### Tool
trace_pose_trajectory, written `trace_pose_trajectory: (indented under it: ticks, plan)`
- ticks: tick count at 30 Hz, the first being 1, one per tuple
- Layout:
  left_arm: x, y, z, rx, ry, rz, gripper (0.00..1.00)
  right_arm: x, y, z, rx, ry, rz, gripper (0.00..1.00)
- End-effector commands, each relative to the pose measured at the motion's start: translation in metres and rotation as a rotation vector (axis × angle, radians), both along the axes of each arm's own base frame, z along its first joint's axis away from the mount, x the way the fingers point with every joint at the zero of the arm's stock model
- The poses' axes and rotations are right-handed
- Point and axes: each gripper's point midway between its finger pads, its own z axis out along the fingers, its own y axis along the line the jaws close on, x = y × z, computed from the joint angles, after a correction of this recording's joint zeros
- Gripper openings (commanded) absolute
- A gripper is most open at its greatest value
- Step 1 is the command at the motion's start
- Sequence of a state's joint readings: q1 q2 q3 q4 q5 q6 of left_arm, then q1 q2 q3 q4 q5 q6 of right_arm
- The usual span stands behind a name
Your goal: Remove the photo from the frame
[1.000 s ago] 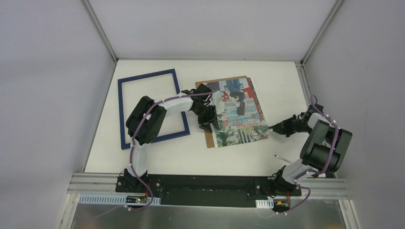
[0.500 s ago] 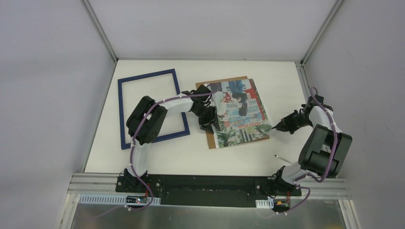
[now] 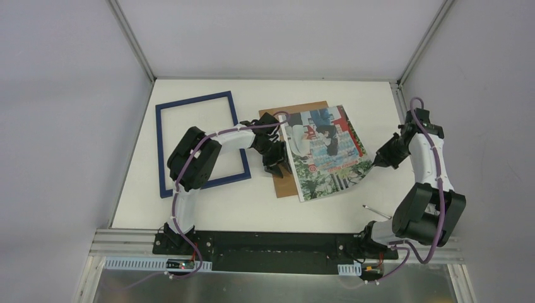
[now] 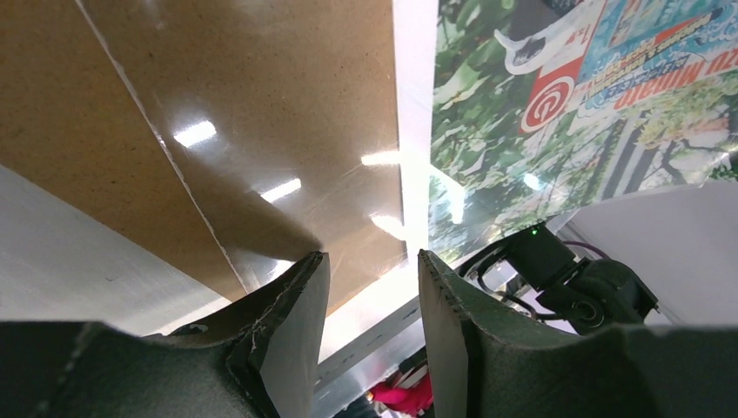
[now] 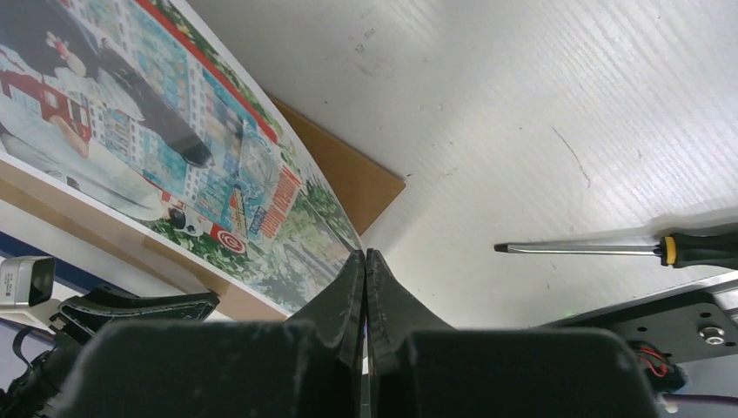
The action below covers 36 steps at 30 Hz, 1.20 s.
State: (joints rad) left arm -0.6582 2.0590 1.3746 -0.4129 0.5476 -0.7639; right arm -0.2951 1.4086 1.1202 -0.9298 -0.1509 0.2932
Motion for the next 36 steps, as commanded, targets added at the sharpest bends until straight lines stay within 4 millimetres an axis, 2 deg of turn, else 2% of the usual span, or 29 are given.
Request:
trace_pose_trajectory:
  ticks: [1, 6, 12, 19, 26, 32, 36]
  plan:
    - [-0.022, 0.037, -0.05, 0.187, 0.093, 0.007, 0.45, -0.008, -0.006, 0.029, -0.124, -0.01, 0.055, 0.0]
    - [-0.021, 0.036, -0.051, 0.184, 0.097, 0.003, 0.45, -0.009, -0.008, 0.054, -0.229, -0.03, 0.092, 0.0]
    - [-0.026, 0.038, -0.055, 0.19, 0.116, 0.004, 0.45, -0.013, -0.023, 0.093, -0.372, -0.076, 0.104, 0.0]
    - [-0.026, 0.038, -0.056, 0.188, 0.118, 0.0, 0.46, -0.02, -0.029, 0.135, -0.443, -0.154, 0.104, 0.0]
    - [-0.022, 0.034, -0.051, 0.178, 0.107, 0.004, 0.47, -0.023, -0.015, 0.176, -0.417, -0.303, 0.116, 0.0]
    - [-0.019, 0.031, -0.047, 0.17, 0.103, 0.015, 0.47, -0.022, -0.003, 0.24, -0.401, -0.523, 0.109, 0.0]
    - [-0.018, 0.031, -0.045, 0.167, 0.1, 0.019, 0.48, -0.018, 0.017, 0.264, -0.338, -0.655, 0.156, 0.0]
